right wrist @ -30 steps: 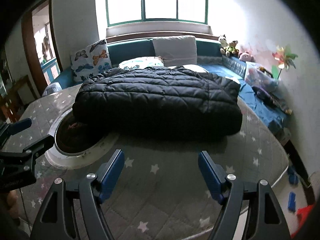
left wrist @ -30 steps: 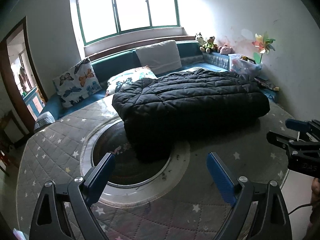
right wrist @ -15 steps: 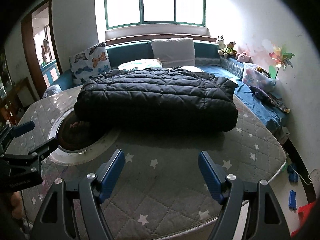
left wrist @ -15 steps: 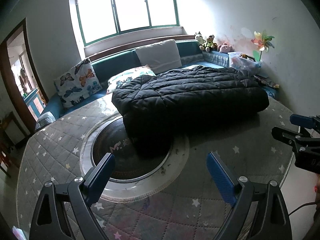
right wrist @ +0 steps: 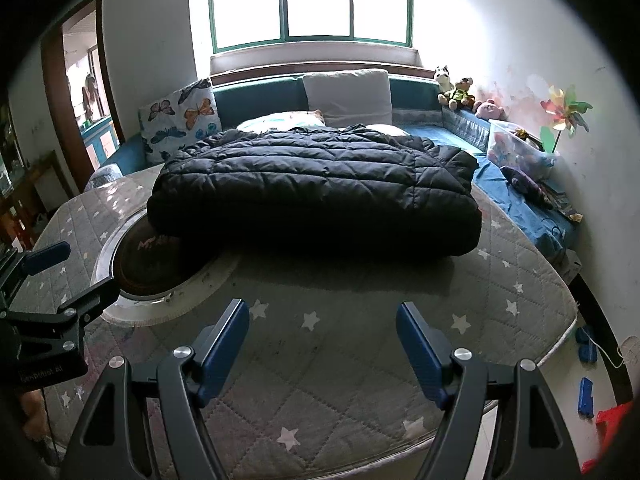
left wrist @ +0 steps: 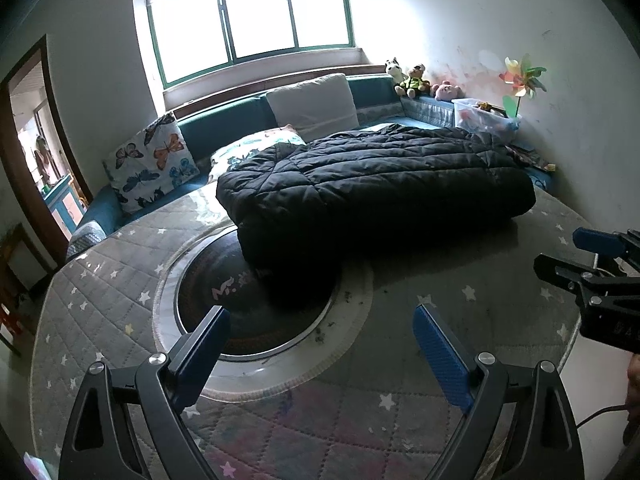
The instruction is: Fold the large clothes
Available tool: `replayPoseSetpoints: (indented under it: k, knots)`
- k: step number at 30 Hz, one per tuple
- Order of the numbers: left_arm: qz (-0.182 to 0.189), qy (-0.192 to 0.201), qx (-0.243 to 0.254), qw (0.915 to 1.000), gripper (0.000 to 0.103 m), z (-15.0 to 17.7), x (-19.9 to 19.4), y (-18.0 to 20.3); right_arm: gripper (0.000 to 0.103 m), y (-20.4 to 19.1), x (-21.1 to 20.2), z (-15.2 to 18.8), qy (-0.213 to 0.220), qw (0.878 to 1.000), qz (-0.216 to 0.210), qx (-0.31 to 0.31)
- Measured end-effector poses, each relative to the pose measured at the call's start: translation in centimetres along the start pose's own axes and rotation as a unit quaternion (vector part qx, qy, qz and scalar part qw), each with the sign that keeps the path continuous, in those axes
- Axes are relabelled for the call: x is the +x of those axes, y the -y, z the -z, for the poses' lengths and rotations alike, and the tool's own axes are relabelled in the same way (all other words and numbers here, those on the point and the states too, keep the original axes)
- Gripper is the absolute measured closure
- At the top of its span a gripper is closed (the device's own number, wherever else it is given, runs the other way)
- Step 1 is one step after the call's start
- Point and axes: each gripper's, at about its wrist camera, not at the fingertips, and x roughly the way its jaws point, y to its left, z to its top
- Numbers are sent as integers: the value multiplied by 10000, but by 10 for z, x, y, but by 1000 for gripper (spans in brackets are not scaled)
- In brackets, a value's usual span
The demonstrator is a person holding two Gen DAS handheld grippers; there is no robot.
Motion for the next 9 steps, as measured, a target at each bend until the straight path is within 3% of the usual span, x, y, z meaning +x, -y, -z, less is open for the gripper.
replayPoseSetpoints:
  k: [9]
  knots:
    - [4,45,39,10000,4,4,3,3,20,-3,0,0,-7,10000,-15,-12]
